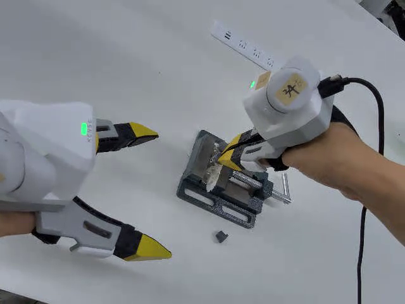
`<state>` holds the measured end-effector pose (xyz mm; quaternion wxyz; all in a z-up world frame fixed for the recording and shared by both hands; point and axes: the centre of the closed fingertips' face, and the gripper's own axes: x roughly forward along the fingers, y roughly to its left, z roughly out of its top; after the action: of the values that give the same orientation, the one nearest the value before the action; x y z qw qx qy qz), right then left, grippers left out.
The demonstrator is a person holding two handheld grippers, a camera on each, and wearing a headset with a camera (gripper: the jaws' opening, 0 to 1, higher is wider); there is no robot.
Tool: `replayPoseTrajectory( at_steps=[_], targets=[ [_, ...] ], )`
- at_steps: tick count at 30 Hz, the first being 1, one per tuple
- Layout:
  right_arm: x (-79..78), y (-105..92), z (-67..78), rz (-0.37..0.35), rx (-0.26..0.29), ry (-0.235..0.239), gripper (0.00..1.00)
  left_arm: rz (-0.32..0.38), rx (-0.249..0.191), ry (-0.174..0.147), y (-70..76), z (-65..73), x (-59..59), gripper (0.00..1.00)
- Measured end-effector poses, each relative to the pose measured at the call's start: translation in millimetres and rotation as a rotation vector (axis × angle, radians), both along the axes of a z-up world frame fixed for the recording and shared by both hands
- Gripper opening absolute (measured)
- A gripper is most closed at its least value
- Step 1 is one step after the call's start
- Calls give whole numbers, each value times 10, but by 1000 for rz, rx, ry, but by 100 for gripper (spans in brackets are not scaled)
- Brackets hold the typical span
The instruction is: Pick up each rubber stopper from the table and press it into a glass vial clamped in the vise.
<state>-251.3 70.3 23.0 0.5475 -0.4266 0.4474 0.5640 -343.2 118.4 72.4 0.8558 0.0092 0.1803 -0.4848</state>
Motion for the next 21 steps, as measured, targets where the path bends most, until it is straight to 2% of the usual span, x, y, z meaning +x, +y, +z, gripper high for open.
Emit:
replayPoseTrajectory(
  at_steps=[12, 21],
  targets=[
    [4, -2, -7, -6, 13, -19, 0, 5, -6, -2, 7, 3, 29, 92],
    [10, 3, -13, 2, -4, 3, 0, 8, -9, 0, 1, -12, 19, 92]
  ],
)
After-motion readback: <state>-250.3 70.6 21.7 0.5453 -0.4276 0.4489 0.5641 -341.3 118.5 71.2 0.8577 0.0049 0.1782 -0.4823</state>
